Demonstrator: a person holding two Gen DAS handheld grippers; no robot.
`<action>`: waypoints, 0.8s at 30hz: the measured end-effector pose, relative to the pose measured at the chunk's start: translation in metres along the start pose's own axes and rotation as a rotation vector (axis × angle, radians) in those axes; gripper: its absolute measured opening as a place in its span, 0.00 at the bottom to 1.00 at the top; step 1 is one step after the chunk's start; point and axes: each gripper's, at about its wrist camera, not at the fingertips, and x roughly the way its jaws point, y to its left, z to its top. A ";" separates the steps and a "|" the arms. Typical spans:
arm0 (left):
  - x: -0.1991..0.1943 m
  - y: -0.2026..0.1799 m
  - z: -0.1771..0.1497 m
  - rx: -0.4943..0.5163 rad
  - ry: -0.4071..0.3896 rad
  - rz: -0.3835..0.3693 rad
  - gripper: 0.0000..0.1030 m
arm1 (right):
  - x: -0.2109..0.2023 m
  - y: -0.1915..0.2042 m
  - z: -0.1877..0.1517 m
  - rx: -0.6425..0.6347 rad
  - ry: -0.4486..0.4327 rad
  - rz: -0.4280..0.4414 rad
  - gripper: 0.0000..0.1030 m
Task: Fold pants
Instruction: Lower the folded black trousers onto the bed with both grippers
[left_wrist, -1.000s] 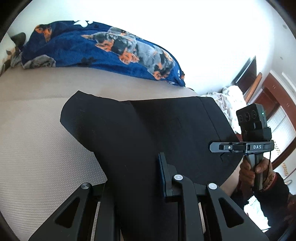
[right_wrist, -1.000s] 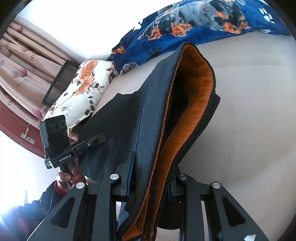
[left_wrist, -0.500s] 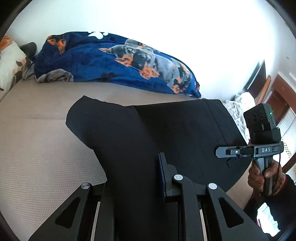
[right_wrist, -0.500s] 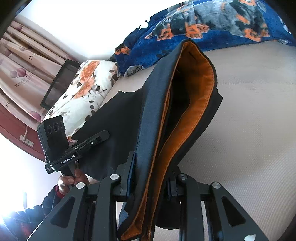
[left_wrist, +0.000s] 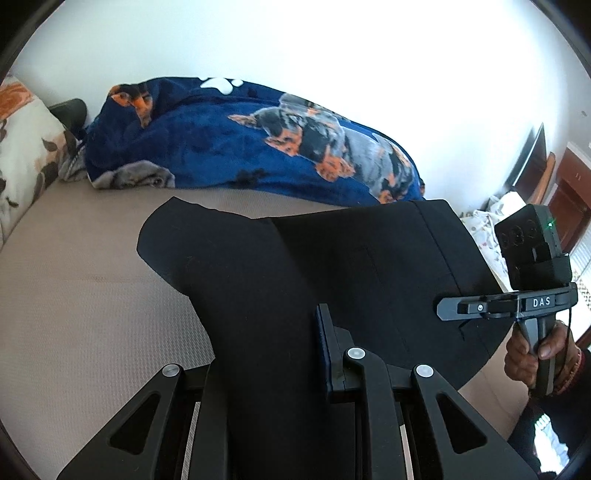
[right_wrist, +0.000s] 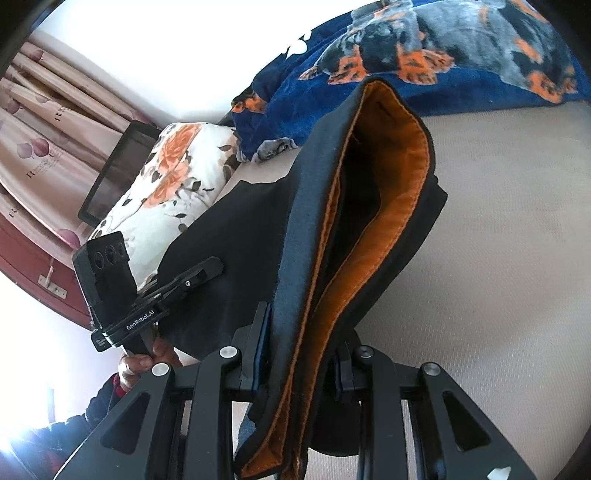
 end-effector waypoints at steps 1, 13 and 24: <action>0.002 0.002 0.003 0.000 -0.005 0.005 0.19 | 0.003 0.001 0.005 -0.006 -0.003 0.002 0.25; 0.021 0.029 0.041 0.018 -0.053 0.055 0.19 | 0.032 0.001 0.049 -0.023 -0.039 0.012 0.25; 0.048 0.056 0.065 0.025 -0.068 0.099 0.19 | 0.055 -0.018 0.078 0.003 -0.068 0.020 0.24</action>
